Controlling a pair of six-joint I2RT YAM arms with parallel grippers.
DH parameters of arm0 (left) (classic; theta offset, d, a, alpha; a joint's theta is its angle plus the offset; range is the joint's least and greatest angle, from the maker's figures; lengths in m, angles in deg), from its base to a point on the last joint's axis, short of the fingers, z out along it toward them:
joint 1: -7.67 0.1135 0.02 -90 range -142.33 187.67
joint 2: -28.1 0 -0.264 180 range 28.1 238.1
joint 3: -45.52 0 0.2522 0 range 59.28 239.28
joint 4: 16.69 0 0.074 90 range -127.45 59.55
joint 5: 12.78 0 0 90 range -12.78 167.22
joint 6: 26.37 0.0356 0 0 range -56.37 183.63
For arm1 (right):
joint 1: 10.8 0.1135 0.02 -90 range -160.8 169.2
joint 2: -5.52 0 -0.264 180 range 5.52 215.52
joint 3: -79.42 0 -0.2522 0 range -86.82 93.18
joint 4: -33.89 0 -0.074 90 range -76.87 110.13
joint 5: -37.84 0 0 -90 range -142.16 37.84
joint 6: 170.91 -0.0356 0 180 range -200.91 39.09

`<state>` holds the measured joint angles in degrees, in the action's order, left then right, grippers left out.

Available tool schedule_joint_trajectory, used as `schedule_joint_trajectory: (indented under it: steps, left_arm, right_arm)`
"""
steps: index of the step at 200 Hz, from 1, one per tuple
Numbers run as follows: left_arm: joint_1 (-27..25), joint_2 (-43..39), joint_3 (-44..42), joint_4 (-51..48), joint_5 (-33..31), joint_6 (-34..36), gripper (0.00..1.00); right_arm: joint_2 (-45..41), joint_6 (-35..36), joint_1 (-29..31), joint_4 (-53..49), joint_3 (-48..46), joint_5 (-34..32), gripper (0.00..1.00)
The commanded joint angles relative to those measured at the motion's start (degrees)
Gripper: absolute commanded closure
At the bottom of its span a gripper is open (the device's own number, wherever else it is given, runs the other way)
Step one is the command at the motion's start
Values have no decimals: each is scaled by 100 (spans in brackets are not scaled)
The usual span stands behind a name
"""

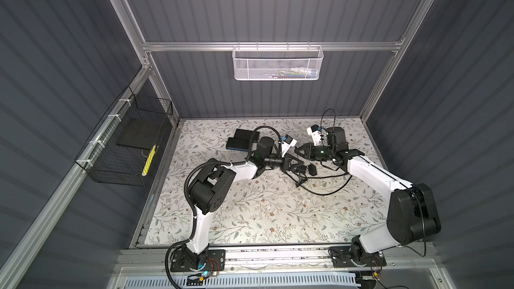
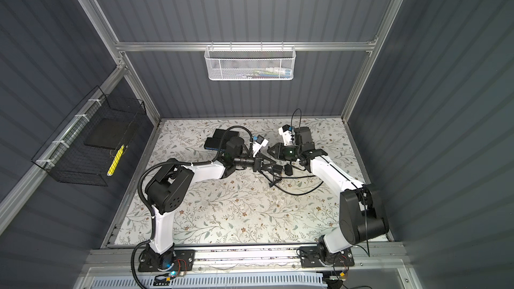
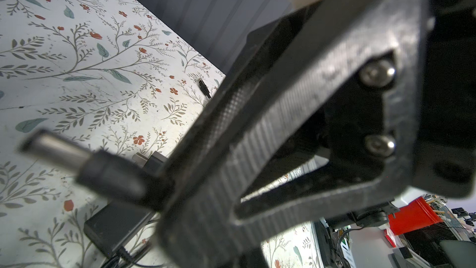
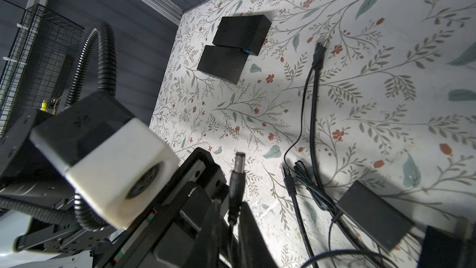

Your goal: Insert the plug into the switch port

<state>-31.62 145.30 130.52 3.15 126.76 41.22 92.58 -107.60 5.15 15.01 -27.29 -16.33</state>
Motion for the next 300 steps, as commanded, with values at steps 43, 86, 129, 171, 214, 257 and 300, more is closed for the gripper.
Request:
schedule_joint_trajectory:
  steps: [43,86,129,171,214,257,300]
  left_arm:
    - [18,-287,-93,6,104,124,100]
    - [18,-318,-119,-8,83,148,100]
    - [18,-356,-7,-313,128,246,63]
    - [163,-884,-225,-843,-99,606,47]
    - [1161,-1812,-818,-1246,-540,622,45]
    - [1819,-1464,149,-3817,-2966,1732,39]
    - [2021,-330,1414,-4603,-4336,1454,34]
  right_arm:
    - [127,-86,49,221,-20,81,85]
    - [166,-96,59,237,5,96,92]
    - [96,221,58,-139,77,-157,96]
    - [83,961,49,-976,391,-936,97]
    - [178,1423,49,-1410,654,-1475,98]
    - [233,1526,65,-1605,965,-1502,97]
    - [287,1549,123,-1678,1141,-1525,97]
